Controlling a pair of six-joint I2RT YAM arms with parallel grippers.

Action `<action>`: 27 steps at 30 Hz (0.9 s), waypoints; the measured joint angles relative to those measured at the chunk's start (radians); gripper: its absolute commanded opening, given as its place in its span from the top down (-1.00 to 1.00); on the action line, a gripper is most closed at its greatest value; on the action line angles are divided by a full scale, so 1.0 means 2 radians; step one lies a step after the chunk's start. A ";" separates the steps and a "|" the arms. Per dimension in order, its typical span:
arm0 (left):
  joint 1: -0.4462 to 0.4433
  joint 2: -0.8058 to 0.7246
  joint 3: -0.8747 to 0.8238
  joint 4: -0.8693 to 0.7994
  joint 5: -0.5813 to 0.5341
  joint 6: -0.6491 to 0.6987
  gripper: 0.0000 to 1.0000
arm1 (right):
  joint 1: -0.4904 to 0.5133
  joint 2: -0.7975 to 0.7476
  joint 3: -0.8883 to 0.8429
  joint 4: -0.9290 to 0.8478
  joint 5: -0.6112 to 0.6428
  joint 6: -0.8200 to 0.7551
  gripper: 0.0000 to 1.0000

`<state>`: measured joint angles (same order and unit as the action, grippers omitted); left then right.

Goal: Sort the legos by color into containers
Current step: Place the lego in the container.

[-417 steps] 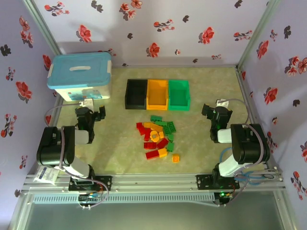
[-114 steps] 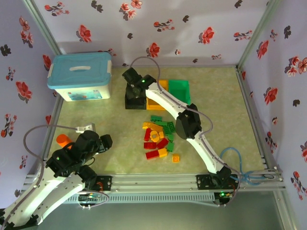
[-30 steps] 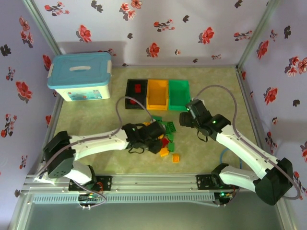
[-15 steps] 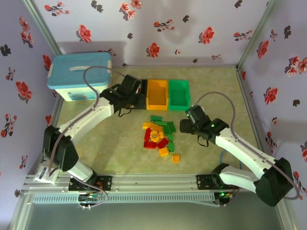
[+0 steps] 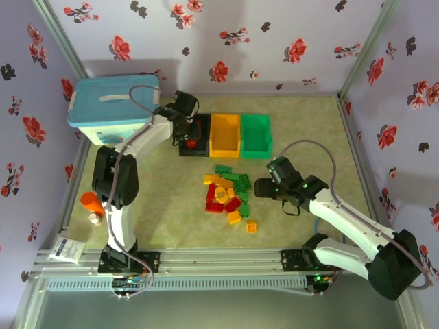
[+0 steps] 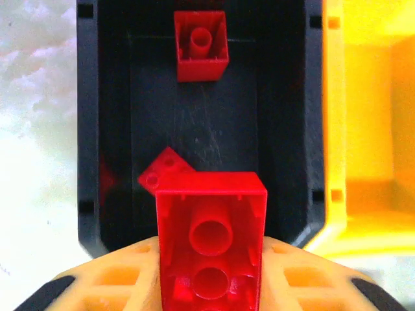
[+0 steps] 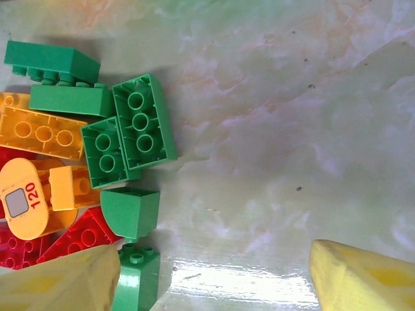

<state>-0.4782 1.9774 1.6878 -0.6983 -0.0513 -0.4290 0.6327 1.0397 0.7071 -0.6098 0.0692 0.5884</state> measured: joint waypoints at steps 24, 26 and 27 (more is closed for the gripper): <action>-0.003 -0.102 -0.063 -0.012 0.016 0.002 -0.33 | 0.076 0.036 0.016 -0.007 -0.010 0.007 -0.48; -0.007 -0.147 -0.099 0.001 0.017 -0.005 -0.33 | 0.095 0.050 0.023 -0.009 -0.006 0.008 -0.42; -0.009 -0.170 -0.118 0.006 0.017 -0.008 -0.33 | 0.104 0.057 0.026 -0.010 -0.005 0.009 -0.40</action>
<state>-0.4961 1.6379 1.4509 -0.6861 -0.0166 -0.4450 0.8402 1.1545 0.7589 -0.6304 0.0601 0.6071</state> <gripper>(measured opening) 0.663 0.721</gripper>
